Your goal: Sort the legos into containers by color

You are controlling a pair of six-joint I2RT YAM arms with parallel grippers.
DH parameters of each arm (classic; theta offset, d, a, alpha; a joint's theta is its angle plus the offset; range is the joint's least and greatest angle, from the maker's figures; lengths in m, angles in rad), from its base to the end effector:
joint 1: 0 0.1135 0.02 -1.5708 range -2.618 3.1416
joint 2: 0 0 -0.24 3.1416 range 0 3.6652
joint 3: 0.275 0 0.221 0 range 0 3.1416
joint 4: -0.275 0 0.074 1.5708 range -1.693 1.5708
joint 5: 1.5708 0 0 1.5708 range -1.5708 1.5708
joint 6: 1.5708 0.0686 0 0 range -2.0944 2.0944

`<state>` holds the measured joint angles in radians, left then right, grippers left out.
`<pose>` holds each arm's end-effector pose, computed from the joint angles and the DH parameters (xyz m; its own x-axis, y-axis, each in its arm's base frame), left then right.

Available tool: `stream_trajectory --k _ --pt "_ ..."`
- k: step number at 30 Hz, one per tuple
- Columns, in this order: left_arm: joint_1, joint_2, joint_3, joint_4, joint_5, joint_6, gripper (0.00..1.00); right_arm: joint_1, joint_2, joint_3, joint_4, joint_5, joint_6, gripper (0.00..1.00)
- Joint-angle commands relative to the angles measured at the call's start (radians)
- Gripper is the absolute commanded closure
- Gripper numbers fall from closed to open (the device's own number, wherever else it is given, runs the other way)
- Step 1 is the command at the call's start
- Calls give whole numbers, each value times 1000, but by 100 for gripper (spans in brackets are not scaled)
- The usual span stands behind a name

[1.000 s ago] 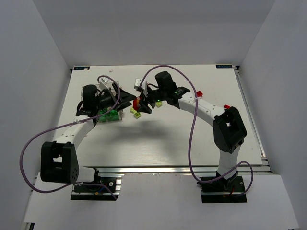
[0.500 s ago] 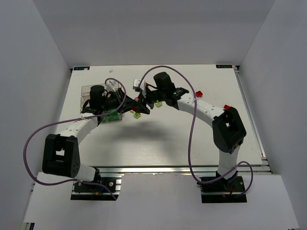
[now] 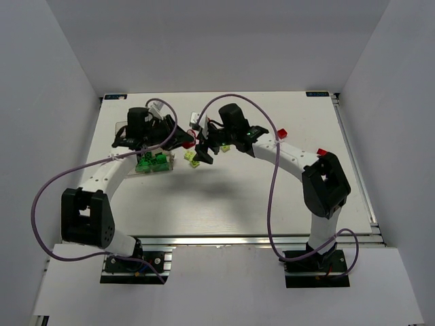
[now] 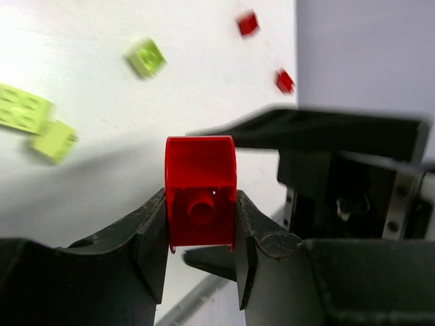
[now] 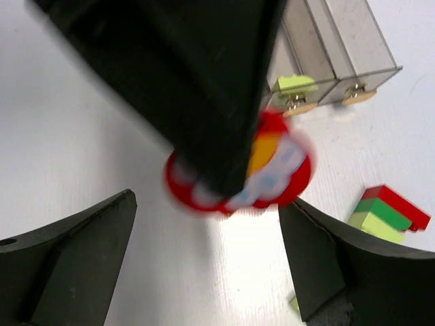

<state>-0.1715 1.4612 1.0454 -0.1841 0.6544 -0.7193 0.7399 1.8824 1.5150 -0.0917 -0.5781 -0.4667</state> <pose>0.3068 -0.0955 0.2485 -0.8338 -0.3861 -0.3945 0.1078 0.5871 -0.8023 0.2934 0.3186 0.2633 0.1246 -0.3965 -0.9095 -0.9746 0.1230 -0.1871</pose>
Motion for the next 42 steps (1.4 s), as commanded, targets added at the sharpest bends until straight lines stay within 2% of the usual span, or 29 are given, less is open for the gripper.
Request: stream_trajectory --k 1,3,5,6,7,9,10,14,17,21,24,38,40,42 --pt "55 17 99 -147 -169 80 100 3 -71 -42 15 53 -10 11" --pt "90 54 163 -196 -238 87 100 0 -95 -84 23 92 -12 10" --pt "128 92 230 -293 -387 106 100 -5 -126 -119 55 127 -1 11" --pt "145 117 320 -381 -457 101 100 -7 -137 -151 67 164 5 11" --pt "153 173 367 -420 -563 72 100 -10 -147 -163 73 172 8 11" --pt "168 232 456 -510 -639 22 100 -22 -173 -182 75 190 14 11" --pt "170 284 540 -535 -726 -41 100 -27 -181 -200 78 190 19 11" --pt "210 408 718 -691 -843 -230 100 -50 -226 -243 81 195 36 11" --pt "243 490 817 -777 -865 -385 100 -62 -250 -269 81 189 45 11" --pt "280 498 792 -735 -900 -566 100 -74 -276 -295 81 184 46 11" --pt "296 516 791 -719 -920 -635 100 -86 -295 -311 110 182 51 11" --pt "317 639 820 -611 -840 -697 100 -128 -310 -342 119 167 57 10" --pt "317 649 823 -592 -826 -697 98 -131 -307 -343 119 167 57 11" --pt "317 659 828 -588 -823 -697 90 -134 -304 -345 118 165 57 11"
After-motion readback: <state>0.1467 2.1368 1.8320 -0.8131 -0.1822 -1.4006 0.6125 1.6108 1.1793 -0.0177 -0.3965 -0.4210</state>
